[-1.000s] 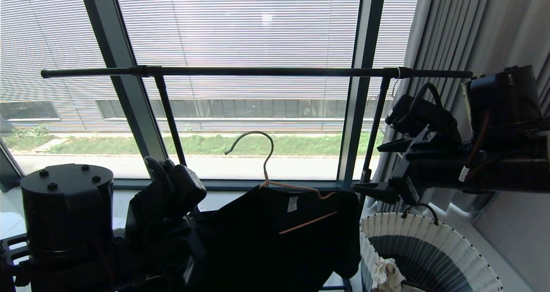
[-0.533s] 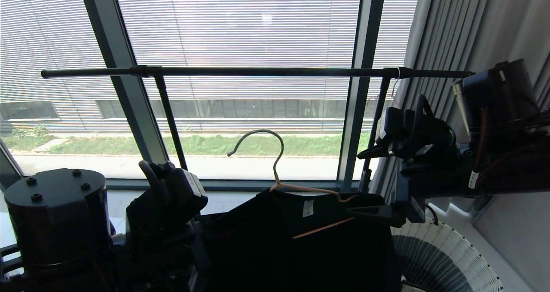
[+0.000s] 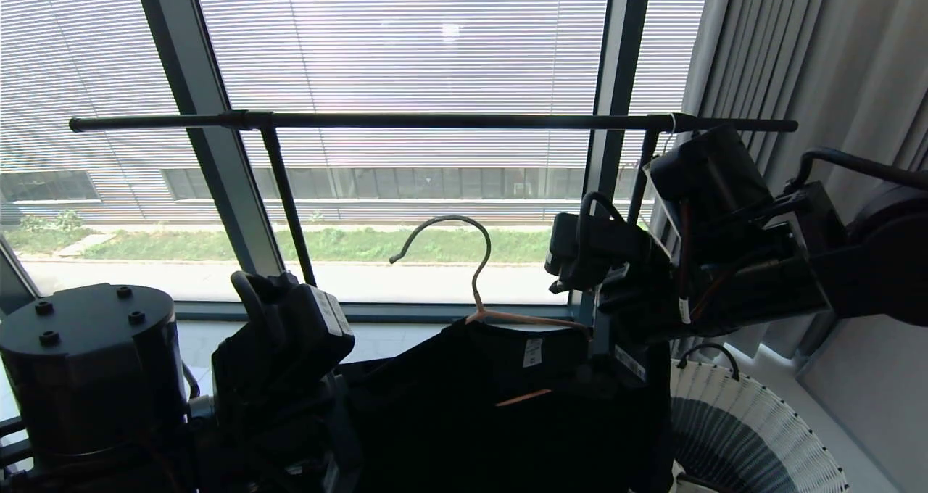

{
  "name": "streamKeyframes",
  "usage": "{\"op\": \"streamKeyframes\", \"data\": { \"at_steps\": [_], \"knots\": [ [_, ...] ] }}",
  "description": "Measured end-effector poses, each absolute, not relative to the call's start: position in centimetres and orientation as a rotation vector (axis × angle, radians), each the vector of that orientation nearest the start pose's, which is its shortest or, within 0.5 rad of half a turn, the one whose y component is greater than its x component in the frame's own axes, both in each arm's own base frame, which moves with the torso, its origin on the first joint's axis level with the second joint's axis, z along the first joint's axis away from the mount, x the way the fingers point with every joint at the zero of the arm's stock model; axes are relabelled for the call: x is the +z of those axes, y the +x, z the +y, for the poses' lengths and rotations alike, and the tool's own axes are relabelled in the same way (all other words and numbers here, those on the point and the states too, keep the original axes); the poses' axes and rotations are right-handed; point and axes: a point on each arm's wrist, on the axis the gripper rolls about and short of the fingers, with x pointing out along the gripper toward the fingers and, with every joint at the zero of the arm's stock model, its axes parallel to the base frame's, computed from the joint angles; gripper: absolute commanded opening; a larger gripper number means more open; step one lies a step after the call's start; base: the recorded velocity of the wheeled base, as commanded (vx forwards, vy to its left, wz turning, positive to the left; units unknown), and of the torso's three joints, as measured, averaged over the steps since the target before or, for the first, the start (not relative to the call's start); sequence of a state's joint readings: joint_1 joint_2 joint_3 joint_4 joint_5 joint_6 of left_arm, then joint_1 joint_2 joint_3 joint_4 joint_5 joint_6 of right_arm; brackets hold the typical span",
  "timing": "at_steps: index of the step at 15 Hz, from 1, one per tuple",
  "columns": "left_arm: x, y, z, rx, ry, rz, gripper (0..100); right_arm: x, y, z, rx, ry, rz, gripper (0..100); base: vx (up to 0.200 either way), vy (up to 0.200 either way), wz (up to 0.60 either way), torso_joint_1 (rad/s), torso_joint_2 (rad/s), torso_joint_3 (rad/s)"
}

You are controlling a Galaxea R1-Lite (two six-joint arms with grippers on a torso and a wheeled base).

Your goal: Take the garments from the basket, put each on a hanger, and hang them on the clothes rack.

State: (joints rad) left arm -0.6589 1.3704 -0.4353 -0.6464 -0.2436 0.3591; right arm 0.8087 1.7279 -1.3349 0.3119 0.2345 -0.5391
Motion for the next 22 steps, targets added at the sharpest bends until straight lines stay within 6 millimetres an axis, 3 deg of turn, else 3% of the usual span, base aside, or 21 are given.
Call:
{"op": "streamKeyframes", "data": {
  "at_steps": [3, 4, 13, 14, 18, 22],
  "knots": [
    [17.0, 15.3, -13.3, -0.967, 0.396, 0.119, 0, 22.8, 21.7, 23.4, 1.174, -0.692, 0.478, 100, 0.000, 0.000, 0.00, 0.000, 0.00, 0.000],
    [17.0, 15.3, -13.3, -0.968, 0.396, 0.119, 0, 22.7, 21.8, 23.5, 1.175, -0.694, 0.484, 0, 0.000, 0.000, 0.00, 0.000, 0.00, 0.000],
    [17.1, 15.1, -13.3, -0.969, 0.395, 0.113, 0, 22.9, 21.8, 23.6, 1.172, -0.696, 0.451, 0, 0.000, 0.000, 0.00, 0.000, 0.00, 0.000],
    [17.1, 15.1, -13.3, -0.969, 0.392, 0.113, 100, 23.0, 21.8, 23.6, 1.174, -0.699, 0.436, 0, 0.000, 0.000, 0.00, 0.000, 0.00, 0.000],
    [16.1, 14.8, -12.8, -0.928, 0.383, 0.166, 100, 23.8, 21.2, 23.1, 1.223, -0.753, 0.335, 0, 0.000, 0.000, 0.00, 0.000, 0.00, 0.000],
    [15.1, 14.0, -11.9, -0.901, 0.390, 0.206, 100, 24.7, 21.7, 21.4, 1.159, -0.747, 0.217, 0, 0.000, 0.000, 0.00, 0.000, 0.00, 0.000]
  ]
}}
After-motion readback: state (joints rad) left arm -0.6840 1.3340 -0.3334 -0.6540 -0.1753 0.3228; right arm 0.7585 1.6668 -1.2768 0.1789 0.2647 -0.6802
